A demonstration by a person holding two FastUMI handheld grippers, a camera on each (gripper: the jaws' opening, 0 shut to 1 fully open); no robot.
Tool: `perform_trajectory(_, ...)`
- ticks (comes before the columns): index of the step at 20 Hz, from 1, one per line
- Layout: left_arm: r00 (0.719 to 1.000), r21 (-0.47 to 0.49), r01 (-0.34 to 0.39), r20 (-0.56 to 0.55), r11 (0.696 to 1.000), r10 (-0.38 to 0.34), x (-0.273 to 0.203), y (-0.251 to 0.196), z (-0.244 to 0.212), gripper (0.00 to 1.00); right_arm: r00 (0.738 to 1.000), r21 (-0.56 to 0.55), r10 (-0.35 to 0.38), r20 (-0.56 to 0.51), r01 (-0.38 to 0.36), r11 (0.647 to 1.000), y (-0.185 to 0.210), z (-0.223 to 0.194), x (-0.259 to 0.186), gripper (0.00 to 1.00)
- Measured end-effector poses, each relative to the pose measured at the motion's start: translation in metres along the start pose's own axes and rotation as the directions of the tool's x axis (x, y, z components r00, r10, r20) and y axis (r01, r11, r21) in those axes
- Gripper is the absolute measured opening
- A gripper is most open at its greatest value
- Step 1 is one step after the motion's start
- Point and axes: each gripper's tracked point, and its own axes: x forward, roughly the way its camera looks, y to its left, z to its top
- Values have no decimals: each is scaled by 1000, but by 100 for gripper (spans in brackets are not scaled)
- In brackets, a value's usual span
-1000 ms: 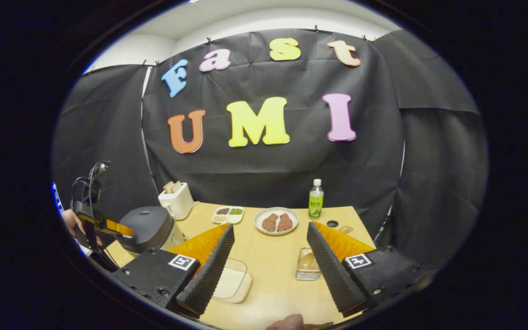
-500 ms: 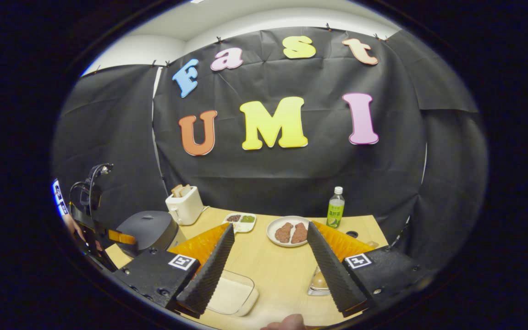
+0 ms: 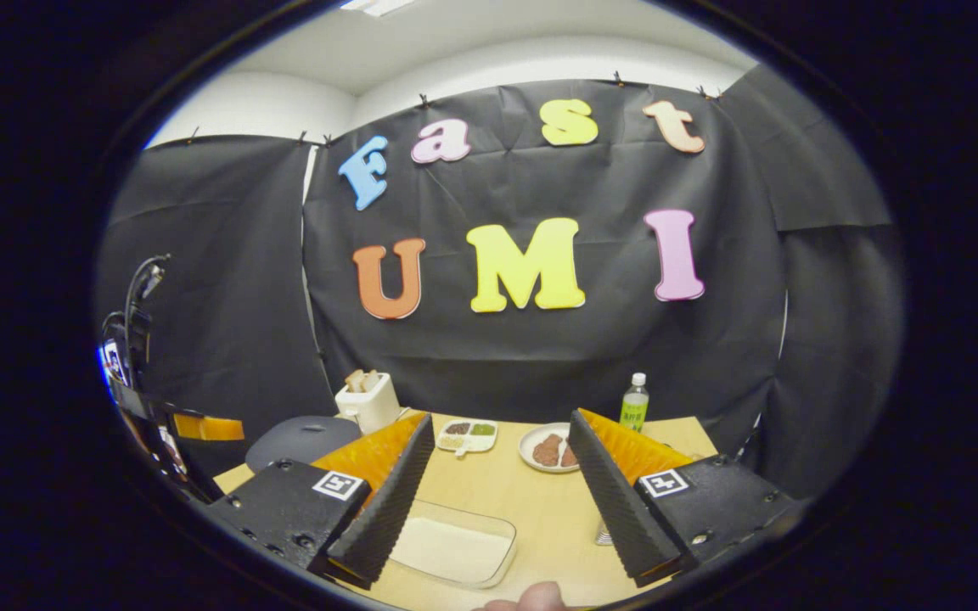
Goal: Close the left gripper, press the button to open the rice cooker; take a wooden spoon from the chopstick holder with the right hand, scoop a spoonful of rice and pour it into the rice cooker, then put the wooden spoon back into the chopstick holder.
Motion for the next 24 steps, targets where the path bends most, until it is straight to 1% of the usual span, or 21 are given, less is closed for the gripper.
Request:
perform_trajectory(2,995,5,59,84,998,-59,-43,-8,14,95,1000,2,-6,25,6,1000,16,10,-31,93)
perform_trajectory(3,989,15,83,125,996,-84,-61,-12,19,95,999,4,-14,44,14,1000,21,16,-46,100)
perform_trajectory(4,981,27,98,164,995,-101,-80,-16,24,94,998,1,-24,60,23,1000,25,21,-62,93)
perform_trajectory(5,972,42,113,203,993,-119,-95,-19,27,94,997,-3,-34,76,34,999,29,25,-76,100)
perform_trajectory(7,950,67,137,275,988,-150,-125,-27,31,94,995,-11,-51,91,52,999,39,26,-104,100)
perform_trajectory(8,941,77,151,296,986,-167,-137,-30,30,94,993,-13,-65,99,67,998,41,26,-118,93)
perform_trajectory(9,933,83,161,313,983,-179,-148,-32,28,94,991,-12,-73,112,75,997,44,28,-131,100)
perform_trajectory(10,926,89,171,326,981,-191,-158,-34,26,94,990,-14,-75,119,77,997,49,29,-143,100)
perform_trajectory(11,918,91,183,341,979,-203,-169,-37,24,94,990,-15,-76,122,79,997,52,27,-156,93)
perform_trajectory(13,901,100,201,372,975,-224,-186,-45,25,94,988,-7,-85,131,87,996,57,25,-175,93)
perform_trajectory(14,890,112,206,392,972,-234,-195,-47,25,94,987,-5,-93,134,94,996,57,24,-184,100)
perform_trajectory(16,875,135,204,420,970,-242,-208,-51,25,94,986,-2,-97,137,99,995,59,20,-200,100)
perform_trajectory(17,871,142,209,423,968,-250,-210,-57,24,94,985,-2,-99,142,100,995,60,20,-204,93)
perform_trajectory(18,870,147,216,420,965,-259,-208,-66,20,94,984,-3,-99,146,101,995,60,19,-208,100)
perform_trajectory(19,867,153,220,421,964,-265,-213,-69,17,94,984,-4,-101,146,102,995,59,18,-211,100)
perform_trajectory(20,865,162,219,424,962,-268,-215,-70,15,94,984,-3,-101,145,102,995,60,17,-213,93)
perform_trajectory(24,852,190,219,441,957,-282,-220,-82,16,94,982,3,-111,152,111,994,53,18,-217,93)
